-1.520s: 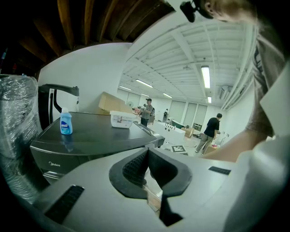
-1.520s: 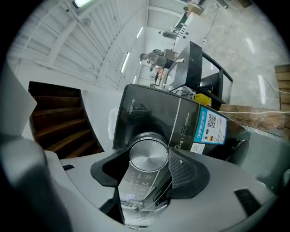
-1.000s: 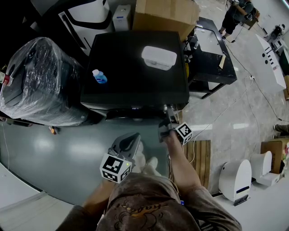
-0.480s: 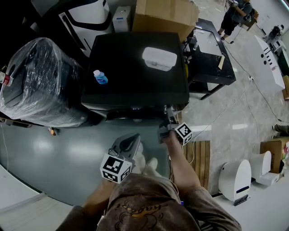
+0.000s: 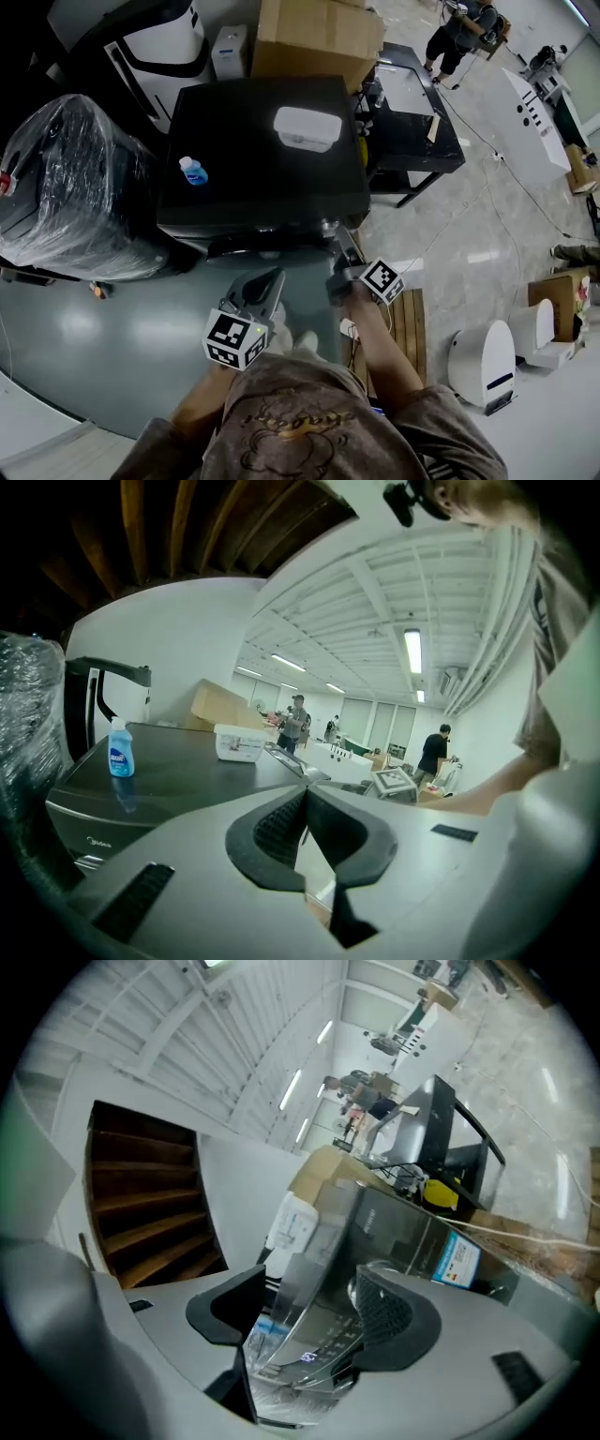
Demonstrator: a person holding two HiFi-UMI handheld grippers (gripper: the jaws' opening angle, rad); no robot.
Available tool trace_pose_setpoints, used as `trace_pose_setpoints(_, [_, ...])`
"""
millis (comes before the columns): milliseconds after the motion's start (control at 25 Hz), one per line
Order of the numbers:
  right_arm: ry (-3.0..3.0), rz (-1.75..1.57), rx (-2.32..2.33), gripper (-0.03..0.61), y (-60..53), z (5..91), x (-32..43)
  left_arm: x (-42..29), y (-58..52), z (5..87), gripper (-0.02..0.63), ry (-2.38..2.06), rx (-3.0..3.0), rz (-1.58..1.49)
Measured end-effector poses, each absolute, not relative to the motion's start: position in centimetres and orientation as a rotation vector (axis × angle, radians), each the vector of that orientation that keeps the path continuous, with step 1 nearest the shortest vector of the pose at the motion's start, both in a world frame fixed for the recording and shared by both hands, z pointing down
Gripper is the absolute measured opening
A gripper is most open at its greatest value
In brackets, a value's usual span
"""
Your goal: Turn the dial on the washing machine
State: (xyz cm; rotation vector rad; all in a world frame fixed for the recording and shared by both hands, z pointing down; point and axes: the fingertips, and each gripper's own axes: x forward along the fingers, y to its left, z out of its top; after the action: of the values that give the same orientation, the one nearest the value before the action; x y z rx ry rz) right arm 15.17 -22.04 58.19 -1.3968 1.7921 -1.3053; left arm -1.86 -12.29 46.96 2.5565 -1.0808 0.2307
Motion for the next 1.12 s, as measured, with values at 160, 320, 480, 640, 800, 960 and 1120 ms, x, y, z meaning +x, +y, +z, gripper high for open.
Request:
trace_pose_setpoints(160, [1.935,-1.182,-1.414,0.27,-20.3,52.9,15.6,-1.3,-13.0,45.5,0.0,-1.051,2.574,0.18])
trace_pose_setpoints(320, [2.035,-1.091,-1.417,0.27,-17.8,48.6,15.8,-0.7,-13.5,43.9,0.0,-1.008,2.603,0.158])
trace_pose_setpoints(480, [2.213,-1.017,-1.447,0.27,-14.7,45.8,15.2,-0.5,-13.9,42.9,0.0,-0.957,2.611,0.144])
trace_pose_setpoints(640, [2.368,-0.885,-1.508,0.27,-11.9,43.1,15.1,-0.6,-14.1,42.2,0.0,-0.936,2.621,0.151])
trace_pose_setpoints(800, [2.478,-0.703,-1.552,0.27,-10.1,40.9,14.3,-0.5,-14.1,41.5,0.0,-0.925,2.614,0.138])
trace_pose_setpoints(960, [2.578,-0.523,-1.561,0.268,-10.0,40.1,12.9,0.1,-14.2,41.1,0.0,-0.921,2.646,0.136])
trace_pose_setpoints(1120, [2.631,-0.414,-1.581,0.261,-10.4,39.9,12.0,0.9,-13.9,41.1,0.0,-0.907,2.693,0.146])
